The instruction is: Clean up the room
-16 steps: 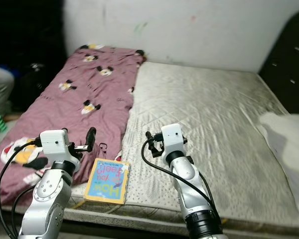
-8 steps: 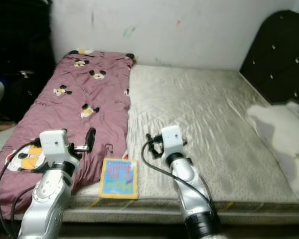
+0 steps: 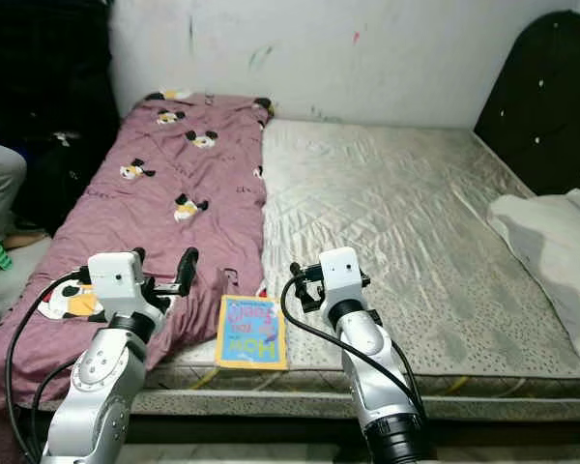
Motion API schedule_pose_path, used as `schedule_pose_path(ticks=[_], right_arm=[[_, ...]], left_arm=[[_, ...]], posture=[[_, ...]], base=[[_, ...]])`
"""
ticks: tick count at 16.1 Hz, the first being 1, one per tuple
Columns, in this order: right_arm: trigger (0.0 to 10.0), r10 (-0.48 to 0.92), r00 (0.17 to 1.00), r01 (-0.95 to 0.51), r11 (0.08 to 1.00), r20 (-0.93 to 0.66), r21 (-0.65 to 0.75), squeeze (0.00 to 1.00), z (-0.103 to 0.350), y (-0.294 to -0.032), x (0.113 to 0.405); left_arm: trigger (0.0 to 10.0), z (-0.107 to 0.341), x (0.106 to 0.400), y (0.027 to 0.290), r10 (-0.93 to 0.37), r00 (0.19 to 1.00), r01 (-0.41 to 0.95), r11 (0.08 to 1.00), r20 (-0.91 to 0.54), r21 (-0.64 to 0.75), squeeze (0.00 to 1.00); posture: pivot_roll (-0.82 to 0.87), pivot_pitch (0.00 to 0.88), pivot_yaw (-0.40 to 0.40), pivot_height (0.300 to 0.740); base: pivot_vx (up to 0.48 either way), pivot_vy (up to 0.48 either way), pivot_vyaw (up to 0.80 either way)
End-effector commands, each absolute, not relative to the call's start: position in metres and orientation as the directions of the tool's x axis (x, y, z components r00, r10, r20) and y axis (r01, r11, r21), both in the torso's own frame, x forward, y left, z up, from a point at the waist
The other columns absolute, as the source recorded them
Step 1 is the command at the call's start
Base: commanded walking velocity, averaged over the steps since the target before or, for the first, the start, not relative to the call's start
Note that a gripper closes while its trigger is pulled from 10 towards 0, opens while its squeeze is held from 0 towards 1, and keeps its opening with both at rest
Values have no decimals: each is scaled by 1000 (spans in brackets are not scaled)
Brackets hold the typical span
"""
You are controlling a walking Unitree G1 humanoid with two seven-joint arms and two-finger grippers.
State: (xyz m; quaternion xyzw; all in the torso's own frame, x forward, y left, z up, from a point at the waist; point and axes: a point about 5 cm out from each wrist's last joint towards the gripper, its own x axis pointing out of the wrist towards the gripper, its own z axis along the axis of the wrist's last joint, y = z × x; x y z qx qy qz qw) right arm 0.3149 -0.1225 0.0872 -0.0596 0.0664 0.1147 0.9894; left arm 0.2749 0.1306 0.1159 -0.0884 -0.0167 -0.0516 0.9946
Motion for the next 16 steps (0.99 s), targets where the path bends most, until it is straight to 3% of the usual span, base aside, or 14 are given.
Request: schedule_pose_path(ticks=[1,8,13,16], right_arm=[[10000,215,967,-231,967,-136,-107,0,92,-125,319],[10000,222,965,-238,965,-138,-114,0,91,-124,319],[10000,224,963,-242,963,-149,-118,0,90,-124,319],[10000,232,962,-250,961,-144,-120,0,90,-123,319]], left_arm=[[10000,122,276,128,-110,991,121,977,70,-176,0],[10000,121,278,126,-107,992,116,977,61,-176,0],[10000,121,277,125,-110,992,119,978,59,-172,0],[10000,121,277,125,-108,992,117,978,61,-174,0]], posture=[[10,6,-44,740],[7,2,-49,740],[11,1,-52,740],[11,1,-52,740]], base=[[0,0,0],[0,0,0],[0,0,-750],[0,0,-156]])
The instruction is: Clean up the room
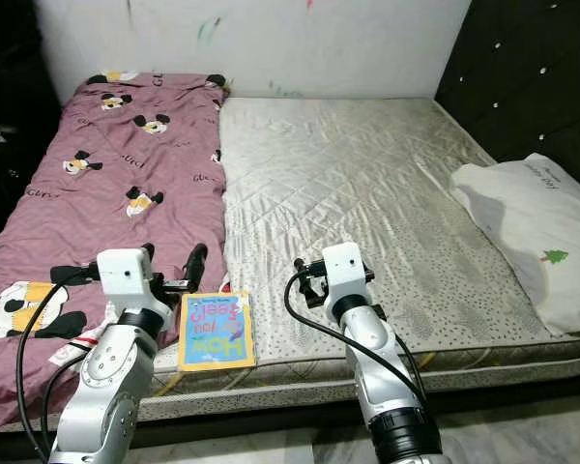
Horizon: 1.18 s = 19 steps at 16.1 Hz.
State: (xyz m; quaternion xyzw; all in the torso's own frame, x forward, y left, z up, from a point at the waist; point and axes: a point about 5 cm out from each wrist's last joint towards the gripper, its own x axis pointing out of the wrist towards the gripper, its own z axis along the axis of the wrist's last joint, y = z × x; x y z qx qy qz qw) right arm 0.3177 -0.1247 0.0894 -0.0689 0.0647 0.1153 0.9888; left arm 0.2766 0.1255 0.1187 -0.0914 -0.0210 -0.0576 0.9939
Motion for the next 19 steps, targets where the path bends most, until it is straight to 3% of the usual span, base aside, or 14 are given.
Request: schedule_pose_path(ticks=[1,5,14,19], right_arm=[[10000,233,962,-251,961,-144,-120,0,90,-123,319],[10000,221,966,-234,967,-132,-99,0,91,-118,321],[10000,272,957,-283,953,-106,-107,0,98,-108,322],[10000,252,962,-259,964,-101,-64,0,100,-107,321]], left_arm=[[10000,121,277,126,-109,992,118,978,61,-174,0],[10000,128,281,127,-125,989,135,979,76,-153,0],[10000,132,285,114,-97,991,114,975,93,-190,0],[10000,127,283,111,-126,989,139,971,77,-196,0]], posture=[[14,0,-50,740],[63,18,-20,740],[25,27,-73,740],[4,18,-49,740]], base=[[0,0,0],[0,0,0],[0,0,0],[0,0,0]])
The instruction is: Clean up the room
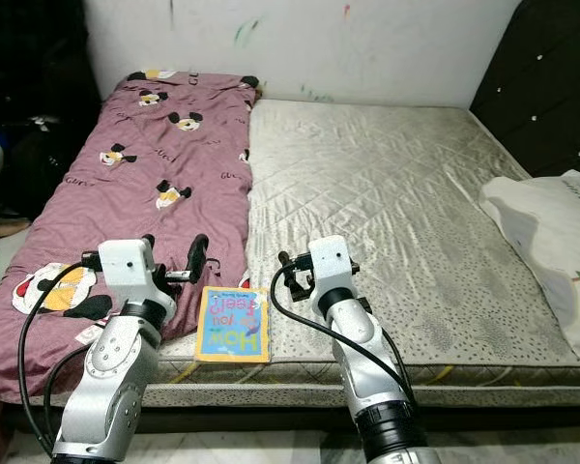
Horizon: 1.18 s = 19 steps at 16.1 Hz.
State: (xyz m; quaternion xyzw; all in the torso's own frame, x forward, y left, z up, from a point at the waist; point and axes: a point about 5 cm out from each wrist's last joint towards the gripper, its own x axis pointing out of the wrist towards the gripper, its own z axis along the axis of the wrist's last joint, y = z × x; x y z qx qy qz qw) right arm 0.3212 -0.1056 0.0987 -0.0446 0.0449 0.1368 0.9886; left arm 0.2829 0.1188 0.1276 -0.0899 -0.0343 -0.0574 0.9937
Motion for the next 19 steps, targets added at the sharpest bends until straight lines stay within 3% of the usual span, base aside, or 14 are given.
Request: schedule_pose_path(ticks=[1,4,7,11,19], right_arm=[[10000,254,962,-261,963,-100,-65,0,99,-106,320],[10000,268,957,-275,961,-114,-44,0,96,-96,318],[10000,269,960,-273,961,-71,-46,0,108,-90,327],[10000,272,961,-274,960,-43,-50,0,119,-84,331],[10000,274,959,-278,959,-67,-60,0,109,-86,328]], left_arm=[[10000,128,285,112,-126,989,139,971,78,-195,0],[10000,132,292,107,-158,984,171,970,85,-173,0],[10000,151,299,102,-164,980,179,973,112,-145,0],[10000,145,296,114,-141,986,151,982,91,-114,0],[10000,137,294,109,-164,983,174,976,87,-133,0]], posture=[[2,19,-49,740],[-3,37,-39,740],[6,66,-3,740],[4,67,1,740],[-5,3,-23,740]], base=[[0,0,0],[0,0,0],[0,0,-800],[0,0,-120],[0,0,0]])
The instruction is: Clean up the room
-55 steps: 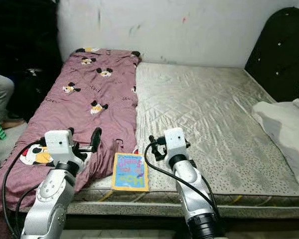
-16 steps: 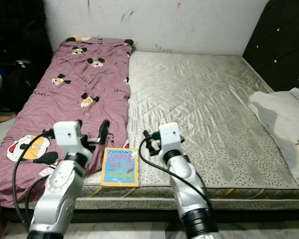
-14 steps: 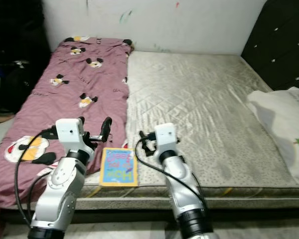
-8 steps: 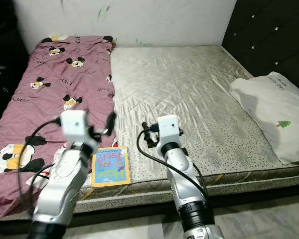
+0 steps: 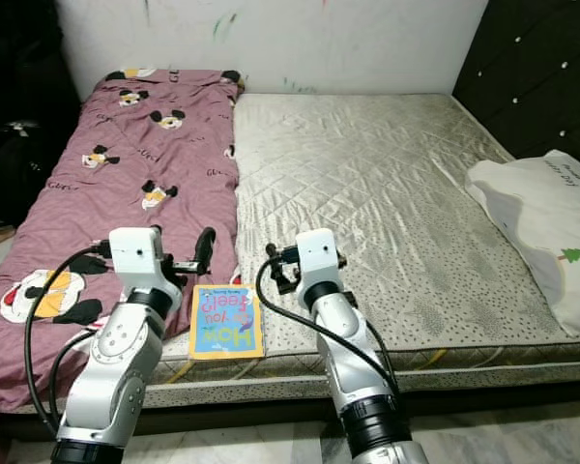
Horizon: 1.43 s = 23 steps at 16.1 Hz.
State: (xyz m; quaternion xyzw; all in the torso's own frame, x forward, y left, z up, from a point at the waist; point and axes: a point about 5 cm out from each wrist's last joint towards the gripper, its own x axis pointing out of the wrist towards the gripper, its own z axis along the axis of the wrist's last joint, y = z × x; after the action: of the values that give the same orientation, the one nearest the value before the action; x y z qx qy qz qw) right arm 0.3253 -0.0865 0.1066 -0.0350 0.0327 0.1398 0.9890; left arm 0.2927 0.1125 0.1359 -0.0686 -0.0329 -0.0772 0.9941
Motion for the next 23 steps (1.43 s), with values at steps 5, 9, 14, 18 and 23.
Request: schedule_pose_path(ticks=[5,9,14,18,23], right_arm=[[10000,279,958,-282,957,-63,-65,0,110,-86,329],[10000,278,958,-282,957,-74,-64,0,105,-86,327],[10000,264,961,-269,961,-78,-66,0,104,-90,329],[10000,233,968,-240,968,-94,-78,0,99,-101,329],[10000,213,972,-221,972,-97,-76,0,99,-107,332]], left_arm=[[10000,140,294,107,-170,980,184,971,101,-155,0],[10000,138,293,108,-169,981,183,970,98,-157,0],[10000,137,293,108,-170,981,183,971,93,-153,0],[10000,136,294,108,-163,983,173,975,80,-141,0],[10000,136,294,108,-167,982,178,974,83,-142,0]], posture=[[-4,10,-30,740],[-3,19,-29,740],[-3,24,-26,740],[-4,23,-24,740],[-6,23,-24,740]], base=[[167,0,0],[291,0,0],[288,0,0],[65,0,0],[170,0,-160]])
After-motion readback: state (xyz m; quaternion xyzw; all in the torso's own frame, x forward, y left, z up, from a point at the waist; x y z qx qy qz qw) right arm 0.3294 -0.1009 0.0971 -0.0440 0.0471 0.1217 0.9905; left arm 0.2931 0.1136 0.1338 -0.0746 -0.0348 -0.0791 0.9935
